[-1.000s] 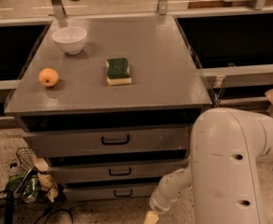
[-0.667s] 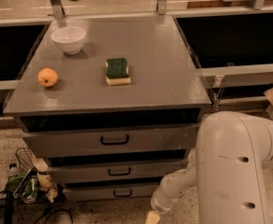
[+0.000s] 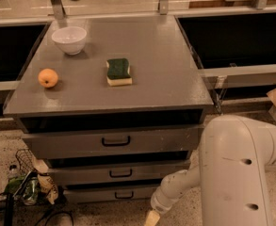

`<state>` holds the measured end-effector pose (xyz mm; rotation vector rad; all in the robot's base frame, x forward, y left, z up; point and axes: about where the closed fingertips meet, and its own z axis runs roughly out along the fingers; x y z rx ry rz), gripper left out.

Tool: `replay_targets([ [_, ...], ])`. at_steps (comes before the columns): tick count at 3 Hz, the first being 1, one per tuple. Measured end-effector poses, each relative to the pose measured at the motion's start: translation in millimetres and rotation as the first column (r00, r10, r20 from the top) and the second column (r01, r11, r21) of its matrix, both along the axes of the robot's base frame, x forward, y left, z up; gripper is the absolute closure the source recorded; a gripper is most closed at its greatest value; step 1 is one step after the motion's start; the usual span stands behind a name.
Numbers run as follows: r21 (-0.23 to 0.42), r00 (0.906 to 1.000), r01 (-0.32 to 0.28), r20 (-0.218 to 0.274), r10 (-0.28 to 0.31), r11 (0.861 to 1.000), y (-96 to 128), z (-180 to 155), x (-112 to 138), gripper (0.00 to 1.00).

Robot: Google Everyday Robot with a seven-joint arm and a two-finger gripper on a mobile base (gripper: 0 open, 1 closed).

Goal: Open bottom drawer

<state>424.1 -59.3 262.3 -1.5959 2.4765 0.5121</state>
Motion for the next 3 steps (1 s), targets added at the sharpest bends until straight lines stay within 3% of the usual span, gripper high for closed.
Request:
replay_targets([
  [1,0.005,0.9994,-0.021,0.028,0.021,1.0,7.5,-6.8,11.7,0.0],
  [3,0.021,0.9996,-0.004,0.029,0.004,1.0,12.2,-15.0,12.6,0.0],
])
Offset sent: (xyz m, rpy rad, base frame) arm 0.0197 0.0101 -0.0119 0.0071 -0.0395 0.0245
